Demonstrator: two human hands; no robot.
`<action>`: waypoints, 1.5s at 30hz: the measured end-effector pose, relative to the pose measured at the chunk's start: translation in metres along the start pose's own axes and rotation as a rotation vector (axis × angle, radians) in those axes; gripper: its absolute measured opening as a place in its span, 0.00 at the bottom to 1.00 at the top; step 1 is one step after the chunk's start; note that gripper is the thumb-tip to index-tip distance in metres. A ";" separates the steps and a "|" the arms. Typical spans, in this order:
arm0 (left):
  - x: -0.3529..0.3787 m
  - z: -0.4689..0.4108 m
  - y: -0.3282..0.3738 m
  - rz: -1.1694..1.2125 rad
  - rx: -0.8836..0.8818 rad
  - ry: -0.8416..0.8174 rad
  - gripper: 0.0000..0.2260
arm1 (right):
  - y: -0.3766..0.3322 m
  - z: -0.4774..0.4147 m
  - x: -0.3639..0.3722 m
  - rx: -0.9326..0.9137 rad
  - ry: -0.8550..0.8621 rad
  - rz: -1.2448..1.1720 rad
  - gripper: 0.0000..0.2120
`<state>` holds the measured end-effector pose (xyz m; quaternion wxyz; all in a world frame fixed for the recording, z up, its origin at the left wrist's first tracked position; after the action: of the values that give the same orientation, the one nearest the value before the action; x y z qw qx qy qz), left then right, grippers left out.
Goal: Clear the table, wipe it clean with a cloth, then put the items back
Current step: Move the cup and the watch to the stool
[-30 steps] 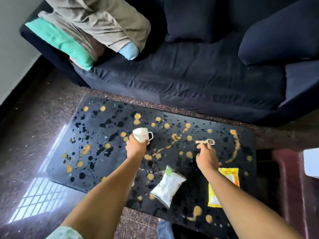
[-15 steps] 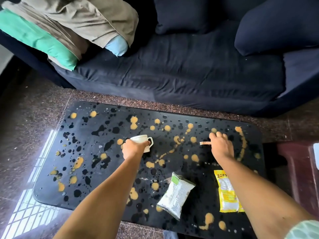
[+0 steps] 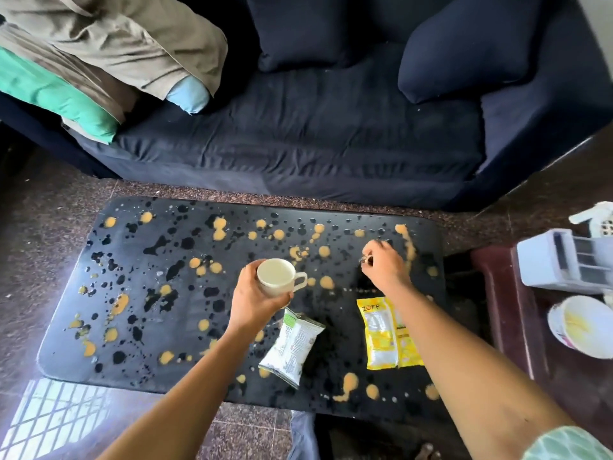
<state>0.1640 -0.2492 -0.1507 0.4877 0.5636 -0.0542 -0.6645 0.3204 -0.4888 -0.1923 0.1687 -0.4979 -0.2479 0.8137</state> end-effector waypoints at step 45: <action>0.403 0.240 0.300 -0.483 0.739 -0.303 0.37 | 0.402 0.238 -0.196 0.398 0.392 -0.497 0.14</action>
<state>0.1924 -0.8049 -0.1583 0.0724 0.5927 -0.2252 -0.7699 0.1839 -0.9772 -0.1889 0.4988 -0.5263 -0.1610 0.6696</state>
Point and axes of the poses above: each hand's wrist, its own z-axis away from the middle knuckle, its own x-axis out of the palm, y = z × x, the point moved 9 cm from there along -z, towards the middle knuckle, and after that the axes turned 15 degrees about -z, right-handed, at the moved point
